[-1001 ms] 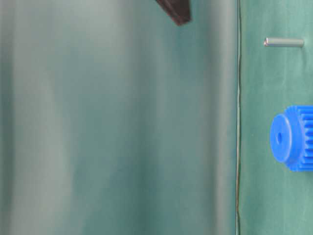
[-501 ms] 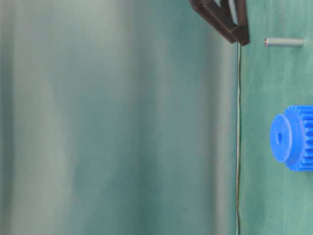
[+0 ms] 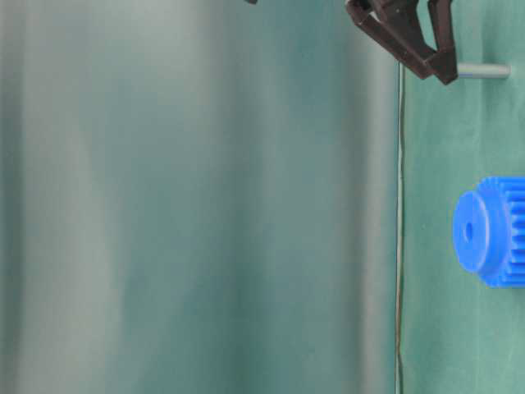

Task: Insert the shaft placed at a random location into the center hole of the medium gear at another random location.
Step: 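Lower the right gripper over the shaft and close on it, then lift the shaft upright with the right gripper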

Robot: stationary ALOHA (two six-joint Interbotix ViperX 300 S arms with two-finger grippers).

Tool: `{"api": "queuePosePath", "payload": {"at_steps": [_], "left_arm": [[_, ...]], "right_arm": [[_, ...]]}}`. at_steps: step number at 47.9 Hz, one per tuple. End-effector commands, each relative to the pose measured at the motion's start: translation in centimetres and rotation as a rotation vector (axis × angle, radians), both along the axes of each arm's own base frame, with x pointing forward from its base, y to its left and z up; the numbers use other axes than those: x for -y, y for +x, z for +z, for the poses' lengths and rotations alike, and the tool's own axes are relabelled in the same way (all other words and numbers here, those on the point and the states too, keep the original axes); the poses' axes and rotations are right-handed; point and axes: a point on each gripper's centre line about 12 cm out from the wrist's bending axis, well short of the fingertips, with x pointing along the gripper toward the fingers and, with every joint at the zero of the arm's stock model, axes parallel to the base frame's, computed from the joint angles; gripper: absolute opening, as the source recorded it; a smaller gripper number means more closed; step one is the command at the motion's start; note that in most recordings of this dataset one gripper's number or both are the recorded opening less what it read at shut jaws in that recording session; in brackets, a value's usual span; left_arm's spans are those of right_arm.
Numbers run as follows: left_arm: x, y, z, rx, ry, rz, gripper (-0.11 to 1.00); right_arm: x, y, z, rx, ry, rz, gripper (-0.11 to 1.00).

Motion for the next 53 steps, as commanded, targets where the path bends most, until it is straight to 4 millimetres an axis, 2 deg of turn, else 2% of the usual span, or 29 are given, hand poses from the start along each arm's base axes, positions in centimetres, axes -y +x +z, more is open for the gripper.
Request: {"api": "queuePosePath", "payload": {"at_steps": [1,13,19,22,29,31,45,53], "left_arm": [[-0.1,0.3,0.9,0.018,0.003,0.005,0.0],[-0.2,0.3,0.9,0.018,0.003,0.009,0.0],[-0.2,0.3,0.8,0.015,0.001,0.009,0.0],[-0.2,0.3,0.8,0.012,0.001,0.009,0.0],[-0.2,0.3,0.7,0.006,0.0,0.009,0.0],[-0.2,0.3,0.7,0.006,0.0,0.009,0.0],[-0.2,0.3,0.6,-0.005,-0.002,0.009,0.0],[-0.2,0.3,0.6,-0.007,-0.004,0.009,0.0]], "right_arm": [[0.4,0.6,0.6,0.034,-0.005,-0.007,0.82],[0.4,0.9,0.2,0.022,-0.003,-0.007,0.81],[0.4,0.9,0.2,0.022,-0.006,-0.005,0.75],[0.4,0.9,0.2,0.02,-0.009,-0.001,0.62],[0.3,0.9,0.1,0.018,-0.014,0.007,0.22],[0.3,0.9,0.1,0.016,-0.016,0.009,0.16],[0.2,1.1,0.3,0.02,-0.018,0.015,0.16],[0.3,1.3,1.7,0.038,-0.023,0.014,0.15]]}}
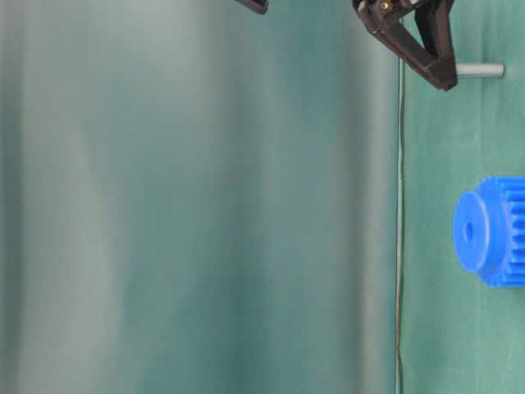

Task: Insert the shaft placed at a random location into the center hole of the medium gear at another random location.
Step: 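Lift the shaft upright with the right gripper, then carry the shaft left over the blue gear's center hole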

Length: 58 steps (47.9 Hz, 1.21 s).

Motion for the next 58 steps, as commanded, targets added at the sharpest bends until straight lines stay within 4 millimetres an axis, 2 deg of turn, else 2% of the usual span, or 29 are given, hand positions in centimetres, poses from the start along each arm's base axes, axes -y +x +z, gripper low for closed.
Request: {"api": "queuePosePath", "payload": {"at_steps": [1,13,20,45,58], "left_arm": [[-0.1,0.3,0.9,0.021,0.001,0.002,0.0],[0.0,0.3,0.9,0.02,0.0,0.001,0.0],[-0.1,0.3,0.9,0.02,0.001,0.002,0.0],[0.0,0.3,0.9,0.023,0.0,0.001,0.0],[-0.1,0.4,0.8,0.02,0.0,0.003,0.0]], "right_arm": [[0.2,0.7,2.1,0.047,-0.02,0.003,0.15],[0.0,0.6,5.8,0.049,-0.023,0.008,0.15],[-0.1,0.3,7.3,0.041,-0.023,0.01,0.15],[-0.6,0.6,7.6,0.044,-0.02,0.025,0.15],[-1.5,3.7,7.9,0.058,-0.021,0.075,0.15]]}}
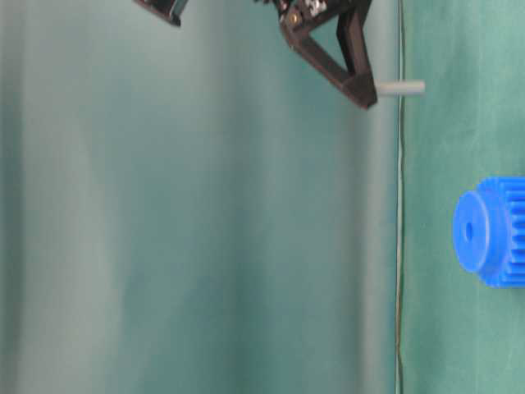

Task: Insert the shaft placed at a random location into the center hole of the medium gear at another random location.
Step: 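Carry the shaft left over the blue gear's center hole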

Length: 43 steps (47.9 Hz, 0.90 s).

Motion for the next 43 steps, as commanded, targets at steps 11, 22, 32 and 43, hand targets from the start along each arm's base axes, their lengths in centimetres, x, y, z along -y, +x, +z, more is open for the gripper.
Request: {"api": "queuePosePath", "payload": {"at_steps": [11,22,32,43], "left_arm": [[-0.1,0.3,0.9,0.024,0.003,0.002,0.0],[-0.1,0.3,0.9,0.024,0.001,0.003,0.0],[-0.1,0.3,0.9,0.024,0.001,0.003,0.0],[-0.1,0.3,0.9,0.024,0.003,0.002,0.0]], "right_arm": [[-0.8,5.1,1.9,0.063,-0.02,0.058,0.15],[-1.3,7.8,2.2,0.067,-0.024,0.086,0.16],[-1.4,9.5,2.5,0.078,-0.035,0.099,0.15],[-1.6,10.6,2.4,0.082,-0.035,0.106,0.15]]}}
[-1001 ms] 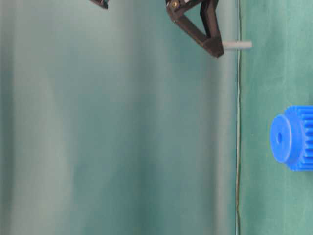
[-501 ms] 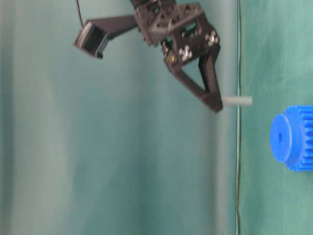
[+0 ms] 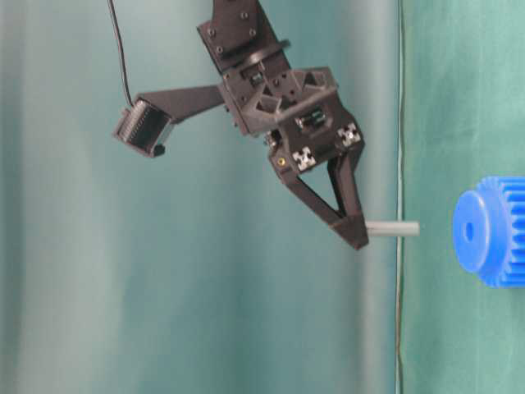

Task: Insert the shaft placed at a random location into the center hole of the medium gear at another random location.
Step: 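Carry the shaft left over the blue gear's center hole, then lower the shaft into the gear's center hole with the right gripper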

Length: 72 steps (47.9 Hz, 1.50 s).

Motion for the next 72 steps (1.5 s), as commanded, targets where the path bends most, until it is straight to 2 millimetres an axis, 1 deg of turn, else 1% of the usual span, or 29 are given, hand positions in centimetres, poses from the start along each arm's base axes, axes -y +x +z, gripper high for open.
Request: {"api": "queuePosePath", "payload": {"at_steps": [1,22,36,44,63,72], "left_arm": [[-0.1,0.3,1.0,0.026,0.003,0.002,0.0],[-0.1,0.3,1.0,0.026,0.002,0.003,0.0],[-0.1,0.3,1.0,0.026,0.002,0.003,0.0],[-0.1,0.3,1.0,0.026,0.003,0.002,0.0],[-0.1,0.3,0.9,0.024,0.001,0.003,0.0],[-0.1,0.3,0.9,0.023,0.003,0.003,0.0]], "right_arm": [[-0.1,0.8,1.5,0.038,-0.023,0.012,0.15],[-0.1,1.0,0.9,0.025,-0.018,0.013,0.16],[-0.1,1.3,-0.8,-0.004,-0.006,0.008,0.15],[-0.2,1.4,-1.4,-0.008,-0.001,0.009,0.15],[-0.2,1.4,-1.5,-0.008,-0.001,0.009,0.15],[-0.2,1.3,-0.5,0.009,-0.005,0.009,0.15]]}}
